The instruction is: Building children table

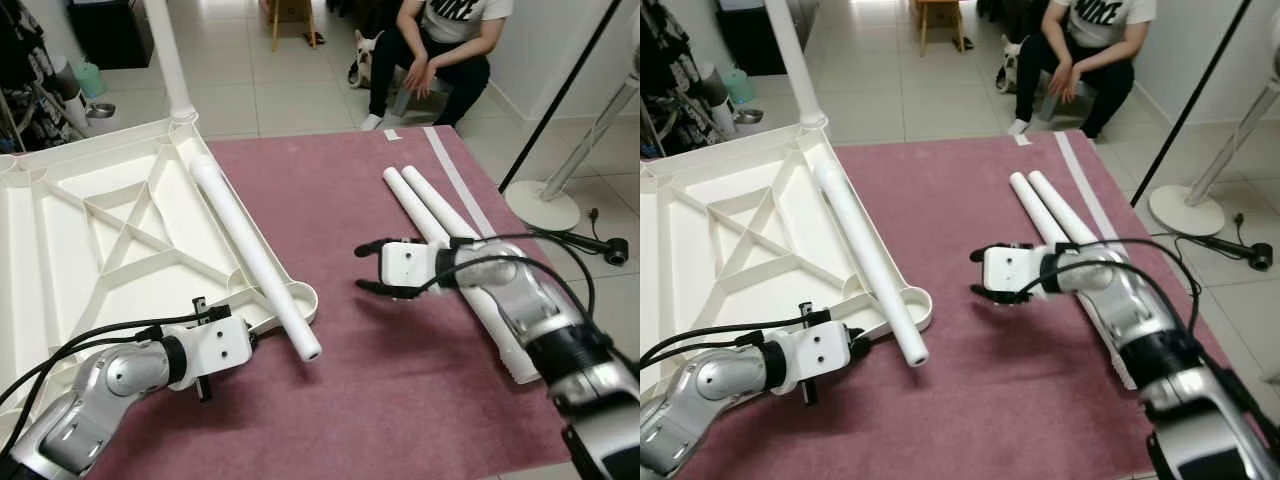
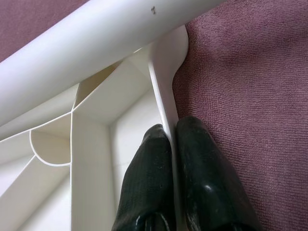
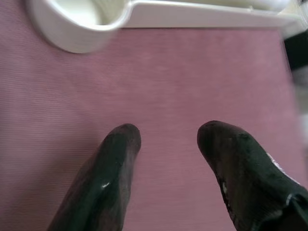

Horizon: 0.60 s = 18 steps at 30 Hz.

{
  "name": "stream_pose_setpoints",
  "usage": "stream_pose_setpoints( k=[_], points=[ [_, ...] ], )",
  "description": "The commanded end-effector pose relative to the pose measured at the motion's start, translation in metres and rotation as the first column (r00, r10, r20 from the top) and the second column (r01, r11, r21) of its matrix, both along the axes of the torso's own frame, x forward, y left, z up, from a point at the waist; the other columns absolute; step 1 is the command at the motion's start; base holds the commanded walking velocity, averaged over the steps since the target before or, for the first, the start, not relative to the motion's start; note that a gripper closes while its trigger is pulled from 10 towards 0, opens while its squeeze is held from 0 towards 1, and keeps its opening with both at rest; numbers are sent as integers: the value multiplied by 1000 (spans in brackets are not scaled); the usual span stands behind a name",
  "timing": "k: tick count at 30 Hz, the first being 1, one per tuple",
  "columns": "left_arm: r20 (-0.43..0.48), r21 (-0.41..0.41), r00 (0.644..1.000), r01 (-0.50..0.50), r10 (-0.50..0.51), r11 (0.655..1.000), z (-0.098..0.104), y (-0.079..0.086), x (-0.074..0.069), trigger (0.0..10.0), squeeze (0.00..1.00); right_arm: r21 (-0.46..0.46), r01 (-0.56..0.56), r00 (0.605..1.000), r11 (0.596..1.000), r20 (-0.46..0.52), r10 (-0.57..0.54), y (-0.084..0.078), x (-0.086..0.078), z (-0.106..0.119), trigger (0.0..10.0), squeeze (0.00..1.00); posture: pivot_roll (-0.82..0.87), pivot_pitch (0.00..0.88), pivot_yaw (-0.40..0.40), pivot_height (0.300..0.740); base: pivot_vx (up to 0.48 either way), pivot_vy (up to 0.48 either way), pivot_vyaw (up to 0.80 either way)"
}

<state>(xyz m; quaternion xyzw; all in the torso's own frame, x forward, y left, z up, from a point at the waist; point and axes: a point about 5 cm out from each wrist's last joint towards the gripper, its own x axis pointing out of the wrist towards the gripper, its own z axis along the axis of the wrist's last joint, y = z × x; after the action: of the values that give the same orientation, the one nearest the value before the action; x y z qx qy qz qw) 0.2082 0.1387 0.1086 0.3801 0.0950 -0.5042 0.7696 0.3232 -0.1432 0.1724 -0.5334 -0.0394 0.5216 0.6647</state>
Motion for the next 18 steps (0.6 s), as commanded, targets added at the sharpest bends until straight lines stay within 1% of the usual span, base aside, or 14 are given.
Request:
stream_pose_setpoints(
  k=[1, 2, 3, 4, 5, 6, 7, 9, 10, 11, 15, 16, 17, 18],
  points=[
    [-129, 114, 986, 118, -103, 986, -16, 6, -15, 10000, 0, -40, -24, 999, 999, 37, 26, 4, 2, 2, 10000, 0, 79, 0, 6, 740, 0, 0, 0],
    [-113, 114, 989, 109, -96, 987, -16, 7, -16, 10000, 0, -40, -31, 997, 999, 70, 34, 8, 6, 9, 10000, 0, 81, 0, 3, 740, 0, 0, 0],
    [-39, 86, 998, 45, -41, 995, -12, 5, -9, 10000, 0, -5, -40, 996, 999, 75, 40, 14, 9, 15, 10000, 0, 102, 0, -13, 740, 0, 0, 0],
    [-39, 86, 998, 45, -41, 995, -12, 5, -9, 10000, 0, -5, -40, 996, 999, 75, 40, 14, 9, 15, 10000, 0, 102, 0, -13, 740, 0, 0, 0],
    [7, 57, 1000, -18, 17, 998, -9, 3, -1, 10000, 0, 53, -46, 996, 998, 73, 42, 22, 11, 19, 10000, 0, 106, 0, -17, 740, 0, 0, 0],
    [12, 29, 999, -53, 53, 998, -7, 1, 3, 10000, 1000, 114, -57, 996, 992, 69, 49, 29, 11, 20, 10000, 0, 108, 0, -19, 740, 0, 0, 0],
    [12, 29, 999, -53, 53, 998, -7, 1, 3, 10000, 1000, 114, -57, 996, 992, 69, 49, 29, 11, 20, 10000, 0, 108, 0, -19, 740, 0, 0, 0],
    [-4, 2, 998, -63, 63, 998, -3, -1, 4, 10000, 1000, 190, -55, 997, 980, 57, 45, 35, 10, 19, 10000, 0, 109, 0, -18, 740, 0, 0, 0],
    [-4, 2, 998, -63, 63, 998, -3, -1, 4, 10000, 1000, 190, -55, 997, 980, 57, 45, 35, 10, 19, 10000, 0, 109, 0, -18, 740, 0, 0, 0],
    [3, -54, 998, -59, 59, 997, 8, -1, 6, 10000, 1000, 223, -35, 998, 974, 54, 24, 33, 11, 16, 10000, 0, 103, 0, -13, 740, 0, 0, 0],
    [13, -88, 999, -48, 49, 995, 18, 0, 9, 10000, 1000, 257, -9, 999, 966, 48, -4, 30, 10, 15, 10000, 0, 96, 0, -2, 740, 0, 0, 0],
    [12, -93, 999, -37, 38, 995, 22, 1, 10, 10000, 0, 271, 1, 999, 963, 47, -14, 29, 10, 14, 10000, 0, 96, 0, -2, 740, 0, 0, 0],
    [12, -93, 999, -37, 38, 995, 22, 1, 10, 10000, 0, 271, 1, 999, 963, 47, -14, 29, 10, 14, 10000, 0, 96, 0, -2, 740, 0, 0, 0],
    [65, -63, 998, -12, 16, 998, 42, 10, 18, 10000, 0, 323, 48, 997, 945, 35, -62, 24, 9, 11, 10000, 0, 87, 0, 13, 740, 0, 0, 0]
  ],
)
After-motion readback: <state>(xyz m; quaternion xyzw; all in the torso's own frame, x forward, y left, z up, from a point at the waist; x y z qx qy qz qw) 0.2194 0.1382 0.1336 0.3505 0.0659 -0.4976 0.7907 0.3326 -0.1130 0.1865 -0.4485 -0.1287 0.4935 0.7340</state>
